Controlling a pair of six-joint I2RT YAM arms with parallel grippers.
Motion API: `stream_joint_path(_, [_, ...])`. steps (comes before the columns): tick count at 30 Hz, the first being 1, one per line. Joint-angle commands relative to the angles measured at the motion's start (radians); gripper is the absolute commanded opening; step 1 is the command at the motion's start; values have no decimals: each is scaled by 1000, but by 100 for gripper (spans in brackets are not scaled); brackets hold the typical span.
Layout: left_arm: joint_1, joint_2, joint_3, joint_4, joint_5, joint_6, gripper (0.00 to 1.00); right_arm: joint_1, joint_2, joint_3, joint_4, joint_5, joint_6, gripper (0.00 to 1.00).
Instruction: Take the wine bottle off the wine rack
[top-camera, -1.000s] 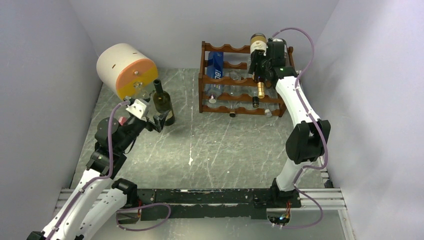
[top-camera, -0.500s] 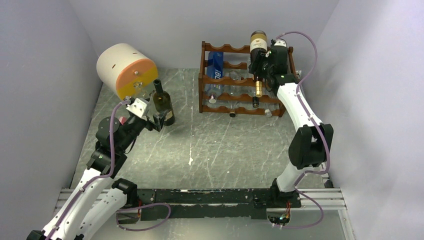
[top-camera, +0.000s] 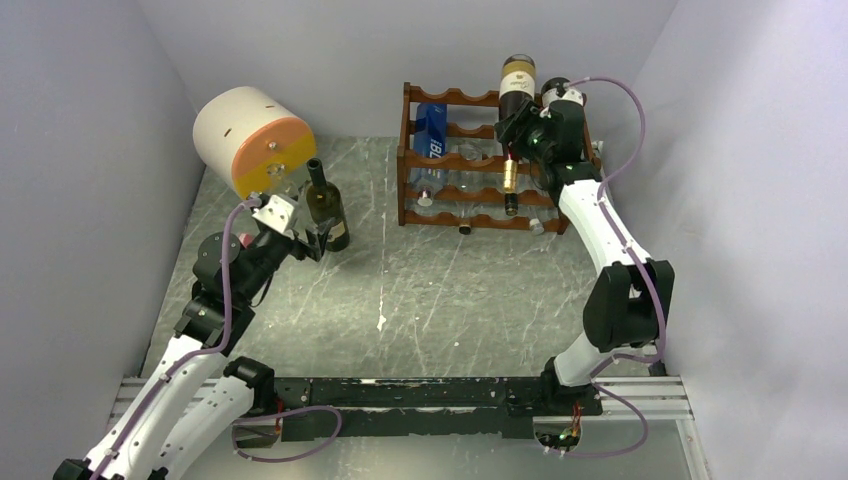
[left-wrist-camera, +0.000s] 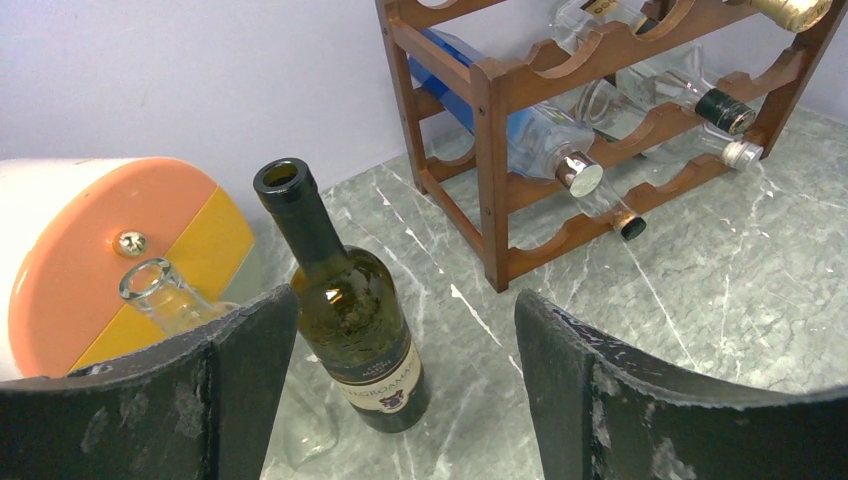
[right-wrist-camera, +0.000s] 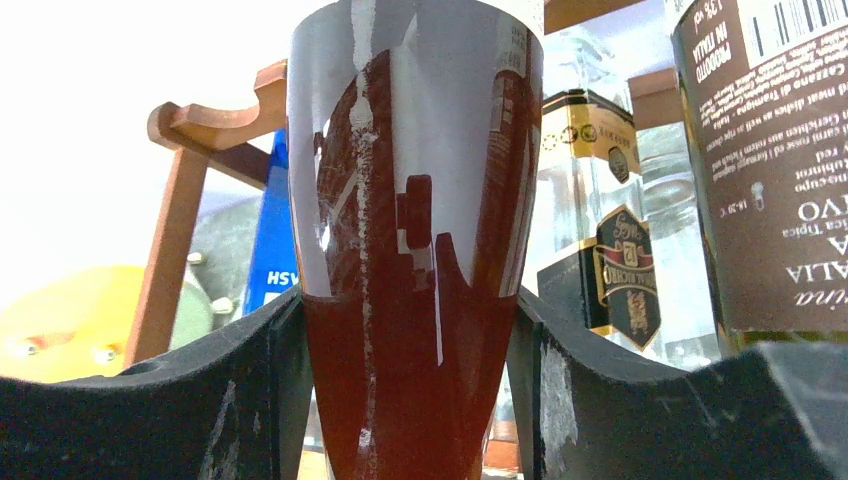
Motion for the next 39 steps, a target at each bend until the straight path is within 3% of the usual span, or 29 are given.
stream_joint_path(1, [5,1,12,9,-7,2,83,-5,-35,-33,55,-73,69,13])
stream_joint_path(9, [5,17,19,4,1,2,82,-38,-56,-46,125,-158,121,0])
stream_joint_path(25, [5,12,16,3,2,2,82,-96,-51,-153,401,-326,287,0])
stream_joint_path(33, [5,12,17,4,15,0,83,-103,-54,-116,387,-346,302,0])
stream_joint_path(39, [5,13,13,5,17,0,88,-115,-34,-87,396,-390,357,0])
